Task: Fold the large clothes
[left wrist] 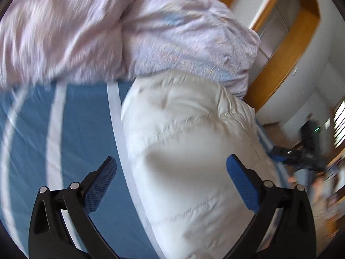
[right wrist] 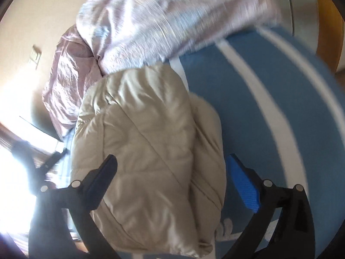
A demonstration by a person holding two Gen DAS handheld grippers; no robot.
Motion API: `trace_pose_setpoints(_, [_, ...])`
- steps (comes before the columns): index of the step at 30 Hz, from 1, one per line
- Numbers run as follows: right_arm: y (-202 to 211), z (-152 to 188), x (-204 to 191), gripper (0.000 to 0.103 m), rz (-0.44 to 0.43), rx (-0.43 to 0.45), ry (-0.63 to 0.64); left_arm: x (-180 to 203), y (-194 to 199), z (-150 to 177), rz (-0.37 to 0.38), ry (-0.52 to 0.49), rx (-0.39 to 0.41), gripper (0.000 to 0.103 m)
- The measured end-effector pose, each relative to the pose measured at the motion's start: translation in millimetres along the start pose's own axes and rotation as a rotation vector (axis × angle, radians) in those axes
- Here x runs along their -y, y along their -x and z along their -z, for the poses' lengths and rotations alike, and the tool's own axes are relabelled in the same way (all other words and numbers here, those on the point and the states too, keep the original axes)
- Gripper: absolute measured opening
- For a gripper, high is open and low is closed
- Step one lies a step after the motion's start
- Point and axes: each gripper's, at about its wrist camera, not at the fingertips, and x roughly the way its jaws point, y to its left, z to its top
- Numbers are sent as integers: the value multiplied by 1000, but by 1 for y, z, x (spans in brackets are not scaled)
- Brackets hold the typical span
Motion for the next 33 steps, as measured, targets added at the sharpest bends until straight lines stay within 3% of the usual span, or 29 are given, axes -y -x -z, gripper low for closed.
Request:
trace_pose_setpoints(3, [-10, -3, 12, 101, -59, -57, -55, -15, -4, 4, 94, 89, -28, 102])
trace_pose_setpoints(7, [-24, -6, 24, 101, -114, -127, -109, -14, -14, 8, 164, 116, -72, 102])
trace_pose_setpoints(11, [-37, -7, 24, 101, -174, -181, -120, -13, -27, 14, 175, 121, -115, 102])
trace_pose_setpoints(19, [-64, -9, 14, 101, -259, -277, -81, -20, -36, 14, 208, 156, -112, 102])
trace_pose_setpoints(33, [-90, -16, -7, 101, -360, -304, -2, -36, -45, 20, 279, 228, -78, 102])
